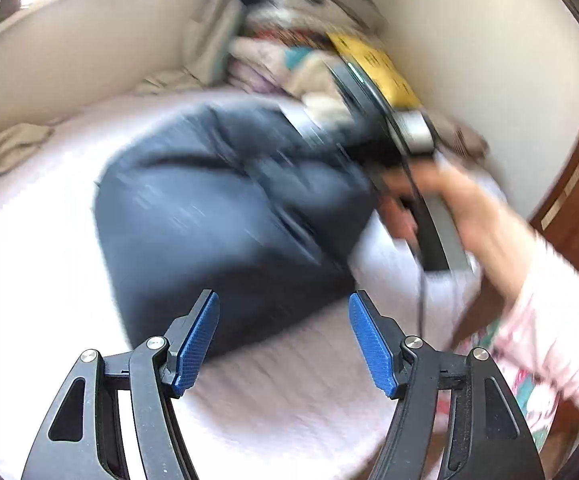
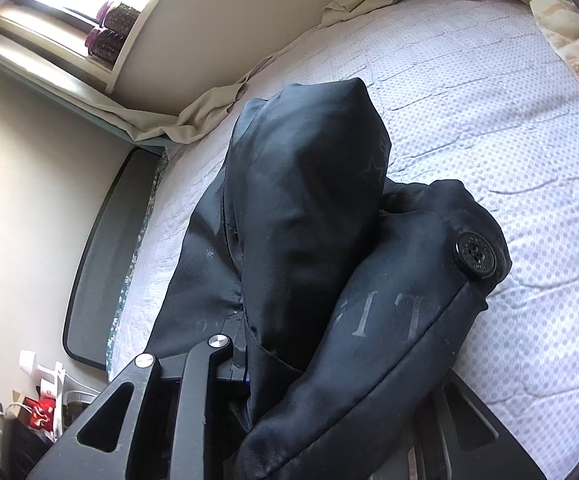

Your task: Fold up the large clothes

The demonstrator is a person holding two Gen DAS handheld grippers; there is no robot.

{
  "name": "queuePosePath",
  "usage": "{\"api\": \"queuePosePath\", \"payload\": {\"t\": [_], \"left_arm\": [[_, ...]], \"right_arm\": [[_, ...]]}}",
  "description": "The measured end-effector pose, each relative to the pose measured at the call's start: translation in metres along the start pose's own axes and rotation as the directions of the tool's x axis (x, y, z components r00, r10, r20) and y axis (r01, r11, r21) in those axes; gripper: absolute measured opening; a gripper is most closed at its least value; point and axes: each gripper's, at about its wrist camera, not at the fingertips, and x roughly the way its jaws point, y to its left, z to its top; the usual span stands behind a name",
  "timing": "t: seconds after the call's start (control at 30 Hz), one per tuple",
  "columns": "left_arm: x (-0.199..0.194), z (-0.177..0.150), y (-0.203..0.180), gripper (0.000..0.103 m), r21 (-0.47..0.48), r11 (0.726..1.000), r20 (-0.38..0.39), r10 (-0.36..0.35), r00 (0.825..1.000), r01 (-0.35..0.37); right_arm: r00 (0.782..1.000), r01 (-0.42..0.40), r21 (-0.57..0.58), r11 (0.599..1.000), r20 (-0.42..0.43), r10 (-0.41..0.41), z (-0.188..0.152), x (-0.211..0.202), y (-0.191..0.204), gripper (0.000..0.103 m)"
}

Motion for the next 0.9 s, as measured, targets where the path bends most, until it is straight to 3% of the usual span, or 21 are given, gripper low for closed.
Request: {"api": "queuePosePath", "payload": {"t": [0.13, 0.27, 0.43, 0.57, 0.73, 0.9], "left_arm": [[-0.010, 0.023, 0.050, 0.077, -0.069, 0.995, 0.057, 0.081, 0.995, -0.077], [0.027, 0.019, 0.070, 0.077, -0.112, 0.990, 0.009, 0.084, 0.996, -0.082], [0.070, 0.005, 0.062, 0.079, -0.054, 0.996, -0.071, 0.072, 0.995, -0.076], [0.085, 0.003, 0.060, 0.090, -0.055, 0.994, -0.081, 0.089, 0.993, -0.094], [0.102, -0.011, 0.056, 0.097, -0.023, 0.988, -0.091, 0.151, 0.984, -0.153], [0.104, -0.009, 0.060, 0.097, -0.039, 0.988, -0.101, 0.147, 0.984, -0.151]], "right_arm": [[1.000, -0.006, 0.013, 1.000, -0.008, 0.006, -0.007, 0.002, -0.009, 0.022], [1.000, 0.002, 0.004, 1.000, -0.005, -0.002, -0.008, 0.001, -0.012, 0.022], [0.999, 0.049, -0.008, 0.999, 0.021, -0.049, -0.005, 0.003, -0.019, 0.023], [0.997, 0.078, -0.027, 0.997, 0.012, -0.077, -0.004, 0.010, -0.027, 0.026], [0.998, 0.063, 0.019, 0.998, 0.006, -0.063, -0.008, 0.026, -0.043, 0.033], [0.999, 0.043, 0.103, 0.994, 0.004, -0.044, -0.006, 0.021, -0.043, 0.045]]}}
